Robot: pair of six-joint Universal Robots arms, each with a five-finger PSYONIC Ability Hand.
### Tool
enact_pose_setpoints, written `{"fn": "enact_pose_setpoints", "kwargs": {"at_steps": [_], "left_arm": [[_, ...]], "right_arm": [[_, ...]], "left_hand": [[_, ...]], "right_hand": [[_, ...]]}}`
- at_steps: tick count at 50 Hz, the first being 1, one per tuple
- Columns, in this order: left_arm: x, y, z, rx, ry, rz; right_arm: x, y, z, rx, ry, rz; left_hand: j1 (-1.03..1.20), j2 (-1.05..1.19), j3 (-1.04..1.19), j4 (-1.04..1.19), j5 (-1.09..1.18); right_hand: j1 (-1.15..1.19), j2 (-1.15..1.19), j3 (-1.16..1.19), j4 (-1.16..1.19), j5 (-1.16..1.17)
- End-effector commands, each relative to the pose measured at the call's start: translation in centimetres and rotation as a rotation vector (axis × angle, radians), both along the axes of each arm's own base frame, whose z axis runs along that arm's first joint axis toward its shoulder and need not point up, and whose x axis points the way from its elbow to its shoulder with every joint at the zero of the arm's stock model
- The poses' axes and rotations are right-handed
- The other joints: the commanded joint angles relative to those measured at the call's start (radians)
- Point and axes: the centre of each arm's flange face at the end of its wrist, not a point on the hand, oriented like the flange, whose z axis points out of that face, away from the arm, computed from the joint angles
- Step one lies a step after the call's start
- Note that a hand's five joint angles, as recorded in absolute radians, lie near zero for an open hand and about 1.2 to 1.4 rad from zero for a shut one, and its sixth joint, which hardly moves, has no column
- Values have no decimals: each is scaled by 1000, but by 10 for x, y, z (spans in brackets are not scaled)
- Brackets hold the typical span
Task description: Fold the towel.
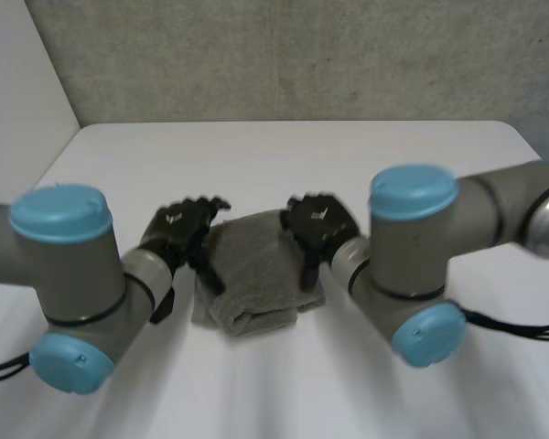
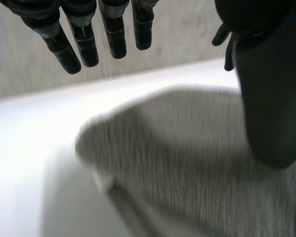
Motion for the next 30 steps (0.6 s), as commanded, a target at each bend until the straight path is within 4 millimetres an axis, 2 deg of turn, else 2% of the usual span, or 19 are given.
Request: {"fn": "enact_pose_setpoints", "kwargs": {"at_steps": [1,2,3,5,6,7,8,10,11,13,21,30], "left_arm": [[-6,3,77,-131,56,-16],[-4,4,95,-148,70,-12],[-4,4,95,-148,70,-12],[0,8,127,-178,91,0],[0,8,127,-178,91,0],[4,11,140,-192,98,16],[4,11,141,-192,98,16],[12,16,165,-227,117,61],[12,16,165,-227,117,61],[19,21,181,-250,143,105],[25,29,187,-242,142,124],[25,26,182,-228,131,128]], "right_arm": [[-32,-16,92,-157,-147,-104],[-42,-19,115,-195,-192,-140],[-42,-19,115,-195,-192,-141],[-70,-31,151,-273,-250,-254],[-70,-31,151,-273,-250,-255],[-82,-33,167,-309,-257,-307],[-91,-30,178,-328,-252,-345],[-98,-29,184,-333,-237,-381],[-98,-29,184,-333,-237,-382],[-105,-27,186,-313,-208,-409],[-106,-24,183,-286,-201,-412],[-106,-23,180,-274,-203,-411]], "left_hand": [[-63,-56,-48,-68,-200],[-69,-62,-53,-74,-206],[-69,-62,-53,-74,-206],[-81,-74,-65,-86,-218],[-81,-74,-65,-86,-218],[-95,-88,-80,-100,-232],[-95,-88,-80,-100,-232],[-98,-91,-83,-103,-235],[-98,-91,-83,-103,-235],[-98,-91,-83,-103,-235],[-98,-91,-83,-103,-235],[-98,-91,-83,-103,-235]], "right_hand": [[-53,-70,-62,-75,-64],[-53,-70,-62,-75,-64],[-53,-70,-62,-75,-64],[-53,-70,-62,-75,-64],[-53,-70,-62,-75,-64],[-53,-70,-62,-75,-64],[-53,-70,-62,-75,-64],[-53,-70,-62,-75,-64],[-53,-70,-62,-75,-64],[-53,-70,-62,-75,-64],[-53,-70,-62,-75,-64],[-53,-70,-62,-75,-64]]}}
